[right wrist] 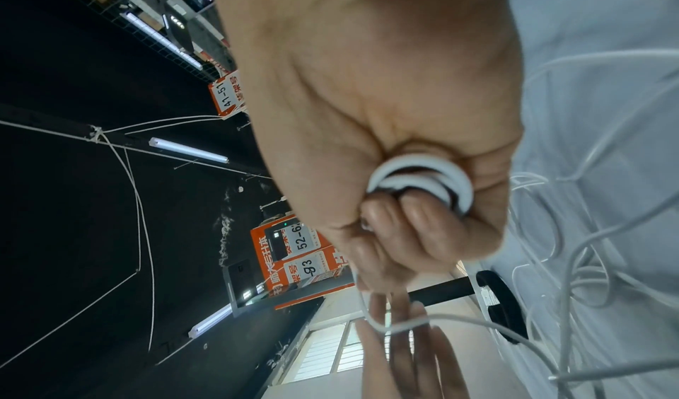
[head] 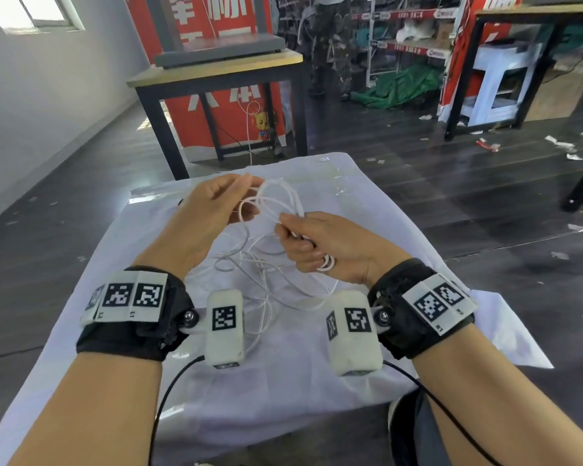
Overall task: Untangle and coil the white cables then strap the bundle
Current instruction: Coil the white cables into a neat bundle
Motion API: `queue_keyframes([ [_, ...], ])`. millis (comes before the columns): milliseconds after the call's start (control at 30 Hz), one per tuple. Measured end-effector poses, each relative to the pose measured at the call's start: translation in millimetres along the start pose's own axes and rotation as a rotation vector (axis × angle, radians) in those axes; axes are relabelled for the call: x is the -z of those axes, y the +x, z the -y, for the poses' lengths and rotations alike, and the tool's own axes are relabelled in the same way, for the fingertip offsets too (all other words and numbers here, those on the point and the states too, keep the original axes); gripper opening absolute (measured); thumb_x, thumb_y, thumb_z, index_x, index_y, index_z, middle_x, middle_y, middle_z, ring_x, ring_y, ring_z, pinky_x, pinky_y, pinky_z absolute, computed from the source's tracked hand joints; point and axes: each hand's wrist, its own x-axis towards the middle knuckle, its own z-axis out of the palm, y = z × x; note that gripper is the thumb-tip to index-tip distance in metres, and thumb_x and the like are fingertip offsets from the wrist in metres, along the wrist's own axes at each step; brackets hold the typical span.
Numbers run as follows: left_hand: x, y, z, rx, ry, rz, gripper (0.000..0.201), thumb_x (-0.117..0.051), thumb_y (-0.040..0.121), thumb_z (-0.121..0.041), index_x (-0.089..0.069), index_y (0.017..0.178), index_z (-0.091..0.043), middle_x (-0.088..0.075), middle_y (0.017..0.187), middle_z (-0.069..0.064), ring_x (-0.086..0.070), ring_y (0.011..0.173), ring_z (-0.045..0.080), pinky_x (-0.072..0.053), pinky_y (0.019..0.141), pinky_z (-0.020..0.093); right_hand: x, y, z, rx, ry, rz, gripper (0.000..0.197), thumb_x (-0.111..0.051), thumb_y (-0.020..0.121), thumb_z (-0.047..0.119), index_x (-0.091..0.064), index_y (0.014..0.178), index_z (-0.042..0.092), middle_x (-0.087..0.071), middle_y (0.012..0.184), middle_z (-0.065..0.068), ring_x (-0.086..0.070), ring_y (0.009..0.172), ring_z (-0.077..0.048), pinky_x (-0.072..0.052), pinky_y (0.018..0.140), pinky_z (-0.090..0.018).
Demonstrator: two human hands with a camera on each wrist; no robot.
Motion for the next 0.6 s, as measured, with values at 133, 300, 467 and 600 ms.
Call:
queue_keyframes([
  [133, 16, 3, 9, -0.012, 0.333, -0.024, 0.019, -0.051, 0.098, -0.027, -0.069, 0.106, -0.026, -0.070, 0.100, -0.009, -0.065, 0.094, 0.008, -0.050, 0.089, 0.026, 5, 3, 3, 0.125, 0.196, -0.210, 0.032, -0.035, 0.104, 0.024, -0.048, 0.077, 0.012, -0.037, 0.050, 0.005, -0.025, 0.038, -0.005, -0.021, 0.040, -0.016],
  [300, 17, 2, 22, 0.116, 0.582, 0.220, 0.021, -0.066, 0.089, -0.018, -0.070, 0.109, -0.019, -0.071, 0.105, -0.003, -0.064, 0.098, 0.009, -0.046, 0.094, 0.024, 12, 7, 4, 0.285, 0.402, -0.525, 0.029, -0.039, 0.103, 0.024, -0.048, 0.078, 0.013, -0.055, 0.074, -0.001, -0.037, 0.047, -0.006, -0.036, 0.045, -0.016],
  [467, 16, -1, 16, 0.114, 0.610, 0.236, 0.017, -0.068, 0.087, -0.018, -0.069, 0.100, -0.029, -0.070, 0.093, -0.010, -0.063, 0.088, 0.005, -0.045, 0.079, 0.015, 14, 5, 4, 0.374, 0.636, -0.582, 0.028, -0.043, 0.102, 0.024, -0.053, 0.081, 0.007, -0.067, 0.107, -0.012, -0.066, 0.099, -0.023, -0.057, 0.073, -0.032],
  [600, 15, -2, 16, 0.046, 0.709, 0.238, 0.023, -0.073, 0.083, -0.021, -0.067, 0.105, -0.028, -0.066, 0.095, -0.009, -0.062, 0.090, 0.007, -0.045, 0.079, 0.014, 14, 2, 6, 0.351, 0.783, -0.396, 0.031, -0.035, 0.105, 0.025, -0.046, 0.079, 0.012, -0.071, 0.108, -0.018, -0.063, 0.111, -0.031, -0.059, 0.068, -0.032],
])
